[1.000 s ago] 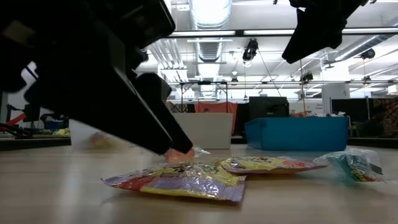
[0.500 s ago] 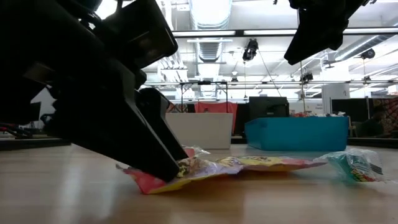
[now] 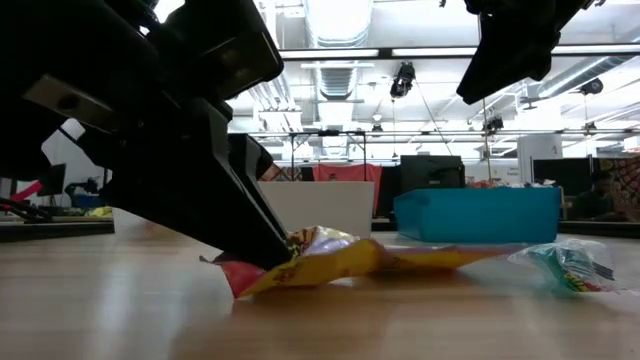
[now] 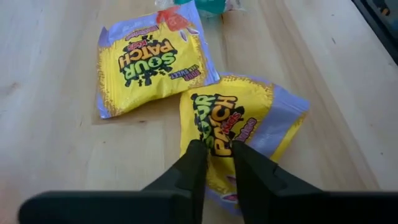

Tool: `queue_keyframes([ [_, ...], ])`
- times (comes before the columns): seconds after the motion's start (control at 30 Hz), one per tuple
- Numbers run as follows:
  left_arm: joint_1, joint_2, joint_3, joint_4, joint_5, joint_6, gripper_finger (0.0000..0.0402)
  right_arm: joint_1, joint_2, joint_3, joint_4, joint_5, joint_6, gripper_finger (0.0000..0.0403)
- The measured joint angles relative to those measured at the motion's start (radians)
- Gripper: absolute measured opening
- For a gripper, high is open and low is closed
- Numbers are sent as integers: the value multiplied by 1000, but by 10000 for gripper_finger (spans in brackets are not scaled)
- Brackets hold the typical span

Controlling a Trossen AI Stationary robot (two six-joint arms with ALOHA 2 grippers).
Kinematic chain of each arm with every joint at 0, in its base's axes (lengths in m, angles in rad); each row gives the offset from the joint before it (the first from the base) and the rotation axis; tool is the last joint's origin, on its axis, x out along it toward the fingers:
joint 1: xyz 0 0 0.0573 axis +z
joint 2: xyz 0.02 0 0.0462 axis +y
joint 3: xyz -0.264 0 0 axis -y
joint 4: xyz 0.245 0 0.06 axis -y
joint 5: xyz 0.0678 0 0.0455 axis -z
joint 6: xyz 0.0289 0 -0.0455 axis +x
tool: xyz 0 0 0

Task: Sort candy
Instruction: Put the yellow candy into the transparent bin

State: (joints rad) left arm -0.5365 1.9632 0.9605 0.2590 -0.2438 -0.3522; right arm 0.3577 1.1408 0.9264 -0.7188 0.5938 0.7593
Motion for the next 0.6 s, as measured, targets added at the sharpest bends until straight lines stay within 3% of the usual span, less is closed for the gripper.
queue_keyframes([
  [0.27, -1, -76, 2, -147, 8, 0, 37, 0, 0, 0, 2, 0, 0, 150],
  [0.6, 12, -309, 4, -393, -28, 49, 37, 0, 0, 0, 5, 7, 0, 150],
])
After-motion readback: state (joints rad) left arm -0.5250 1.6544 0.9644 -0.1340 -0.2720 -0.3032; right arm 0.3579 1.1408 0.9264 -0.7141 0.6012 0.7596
